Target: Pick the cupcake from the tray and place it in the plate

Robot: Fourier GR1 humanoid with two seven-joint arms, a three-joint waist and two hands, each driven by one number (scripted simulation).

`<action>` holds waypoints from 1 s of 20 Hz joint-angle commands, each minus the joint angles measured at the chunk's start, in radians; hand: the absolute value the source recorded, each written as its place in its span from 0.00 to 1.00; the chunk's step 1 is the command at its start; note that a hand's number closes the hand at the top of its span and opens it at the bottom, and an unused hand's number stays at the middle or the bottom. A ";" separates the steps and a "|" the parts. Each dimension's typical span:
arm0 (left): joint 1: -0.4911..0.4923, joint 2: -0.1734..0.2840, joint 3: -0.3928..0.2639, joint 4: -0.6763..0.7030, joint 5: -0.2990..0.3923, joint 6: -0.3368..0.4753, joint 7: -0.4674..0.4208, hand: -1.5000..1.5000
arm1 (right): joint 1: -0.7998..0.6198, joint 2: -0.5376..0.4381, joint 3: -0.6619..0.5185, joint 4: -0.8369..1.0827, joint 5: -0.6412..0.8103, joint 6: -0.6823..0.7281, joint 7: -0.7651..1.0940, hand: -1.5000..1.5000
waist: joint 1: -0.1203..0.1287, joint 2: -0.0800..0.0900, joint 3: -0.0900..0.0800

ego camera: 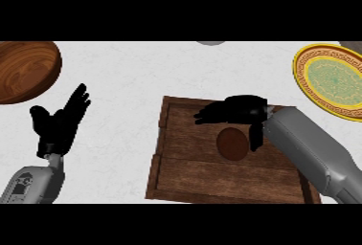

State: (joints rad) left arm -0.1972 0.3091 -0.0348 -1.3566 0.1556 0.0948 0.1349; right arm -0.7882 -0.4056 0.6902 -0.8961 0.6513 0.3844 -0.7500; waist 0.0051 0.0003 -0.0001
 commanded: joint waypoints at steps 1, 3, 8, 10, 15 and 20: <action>0.052 -0.004 0.013 -0.016 -0.014 -0.032 -0.031 0.50 | 0.031 0.016 -0.043 -0.039 0.058 0.043 -0.019 0.00 | -0.001 -0.001 0.000; 0.042 -0.009 0.021 -0.049 -0.019 -0.009 0.003 0.50 | 0.025 0.034 -0.027 -0.036 0.097 0.060 0.006 0.00 | 0.001 -0.001 0.000; 0.037 -0.029 0.012 -0.045 -0.043 -0.002 0.012 0.50 | 0.020 0.096 0.025 -0.006 0.175 0.041 -0.020 1.00 | 0.004 0.001 0.000; 0.054 -0.028 0.016 -0.046 -0.036 -0.011 0.002 0.50 | 0.074 0.020 0.061 -0.059 0.174 0.034 -0.128 1.00 | -0.001 0.000 0.000; 0.088 -0.015 0.023 -0.090 -0.025 -0.044 0.015 0.50 | 0.070 0.032 0.027 -0.050 0.169 0.025 -0.139 1.00 | 0.006 -0.001 0.000; 0.048 -0.043 0.023 -0.049 -0.061 -0.006 0.002 0.50 | 0.143 0.014 0.005 -0.129 0.144 0.015 -0.119 1.00 | -0.007 -0.002 0.000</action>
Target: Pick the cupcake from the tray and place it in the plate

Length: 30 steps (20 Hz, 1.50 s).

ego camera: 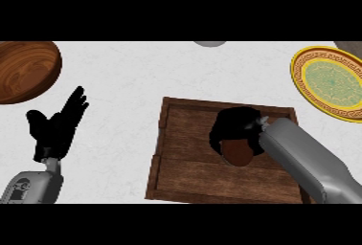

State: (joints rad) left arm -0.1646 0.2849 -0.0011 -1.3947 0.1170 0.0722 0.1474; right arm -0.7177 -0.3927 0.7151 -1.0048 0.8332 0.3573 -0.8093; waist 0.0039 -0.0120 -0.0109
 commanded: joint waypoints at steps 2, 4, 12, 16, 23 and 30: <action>0.002 -0.006 0.005 0.002 -0.014 0.015 -0.016 0.50 | 0.088 0.017 -0.141 0.053 -0.093 0.008 0.128 1.00 | -0.017 0.010 0.011; 0.023 -0.002 0.013 0.002 0.000 0.004 -0.016 0.50 | 0.078 0.014 -0.264 0.121 -0.142 0.002 0.283 1.00 | -0.025 0.010 0.011; 0.045 0.009 0.030 0.003 0.015 -0.011 -0.010 0.50 | 0.102 -0.001 -0.532 -0.006 -0.191 -0.320 0.603 1.00 | -0.045 -0.003 0.010; 0.018 0.001 0.026 -0.004 0.003 0.011 0.014 0.50 | 0.112 -0.005 -0.606 -0.124 -0.150 -0.520 0.688 1.00 | -0.049 -0.003 0.010; 0.064 -0.028 0.001 -0.028 -0.016 0.001 -0.027 0.50 | 0.189 -0.049 -0.738 -0.289 -0.157 -0.571 0.877 1.00 | -0.015 0.007 0.011; 0.073 -0.011 0.026 -0.070 0.005 -0.041 0.012 0.50 | 0.182 -0.111 -0.909 -0.181 -0.290 -0.525 0.812 1.00 | 0.003 0.011 0.011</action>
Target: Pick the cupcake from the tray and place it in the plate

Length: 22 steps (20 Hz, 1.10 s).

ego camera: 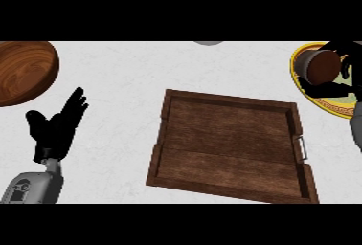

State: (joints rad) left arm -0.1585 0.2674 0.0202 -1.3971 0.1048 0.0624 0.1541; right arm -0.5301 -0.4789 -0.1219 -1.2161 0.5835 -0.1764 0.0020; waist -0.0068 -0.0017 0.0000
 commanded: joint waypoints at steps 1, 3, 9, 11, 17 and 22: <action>0.000 0.031 0.031 -0.002 0.024 -0.054 0.001 0.50 | -0.066 -0.069 -0.102 0.144 -0.044 0.025 -0.041 1.00 | 0.016 0.004 0.000; -0.062 0.010 0.016 0.032 -0.006 -0.024 0.014 0.50 | -0.088 -0.057 -0.121 0.302 -0.020 -0.057 -0.124 1.00 | 0.020 0.008 0.001; -0.062 -0.031 0.005 0.104 -0.036 -0.023 -0.077 0.50 | -0.204 -0.161 -0.194 0.638 -0.029 -0.065 -0.316 1.00 | 0.031 0.013 0.001; -0.034 -0.018 -0.006 0.002 -0.028 -0.030 -0.016 0.50 | -0.181 -0.211 -0.196 0.695 -0.007 -0.066 -0.369 1.00 | 0.036 0.011 0.002; -0.040 -0.025 -0.018 -0.029 -0.028 -0.025 0.038 0.50 | -0.218 -0.231 -0.209 0.880 -0.021 0.074 -0.377 1.00 | 0.055 0.016 0.004; -0.071 -0.024 0.004 0.013 -0.017 -0.039 0.011 0.50 | -0.247 -0.300 -0.198 0.972 -0.001 0.186 -0.514 0.00 | 0.056 0.022 0.005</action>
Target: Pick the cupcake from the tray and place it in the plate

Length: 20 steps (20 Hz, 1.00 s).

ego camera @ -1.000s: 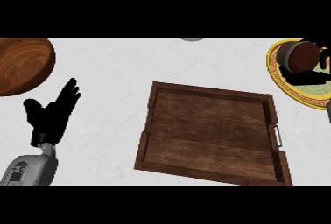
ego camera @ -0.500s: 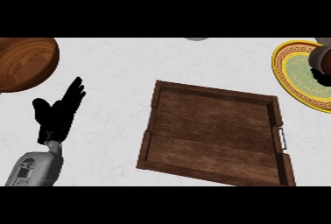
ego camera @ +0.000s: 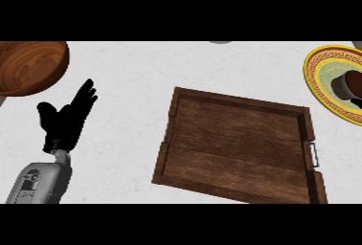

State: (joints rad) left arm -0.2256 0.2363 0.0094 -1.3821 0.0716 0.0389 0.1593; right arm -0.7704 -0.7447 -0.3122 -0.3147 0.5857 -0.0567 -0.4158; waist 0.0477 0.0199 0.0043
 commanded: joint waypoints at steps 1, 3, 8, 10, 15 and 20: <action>0.044 0.020 0.006 -0.016 0.008 -0.032 -0.022 0.50 | 0.018 -0.065 -0.031 0.074 -0.024 0.077 -0.156 0.00 | 0.006 0.002 0.001; 0.012 -0.007 -0.008 -0.013 -0.009 0.002 0.009 0.50 | 0.002 -0.018 -0.042 0.081 -0.024 -0.015 -0.183 0.00 | 0.012 0.005 0.002; 0.041 0.002 0.014 -0.010 0.001 -0.004 -0.006 0.50 | -0.040 0.021 -0.142 0.025 -0.150 0.045 -0.370 0.00 | -0.009 -0.008 0.001; 0.026 -0.035 -0.012 -0.013 -0.032 0.043 -0.003 0.50 | -0.066 0.012 -0.174 0.027 -0.197 0.151 -0.413 0.00 | -0.019 -0.010 0.000; 0.052 -0.002 0.016 -0.020 0.003 -0.011 0.000 0.50 | -0.115 -0.050 -0.244 0.100 -0.282 0.312 -0.262 0.00 | -0.026 -0.015 -0.003; 0.090 -0.018 -0.013 -0.091 -0.016 0.007 0.036 0.50 | -0.144 -0.122 -0.275 0.180 -0.329 0.544 -0.121 0.00 | -0.015 -0.014 -0.002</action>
State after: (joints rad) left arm -0.1719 0.2296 0.0143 -1.4161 0.0626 0.0375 0.1674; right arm -0.8960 -0.8252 -0.5626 -0.1795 0.2941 0.3405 -0.6204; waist 0.0294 0.0085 0.0023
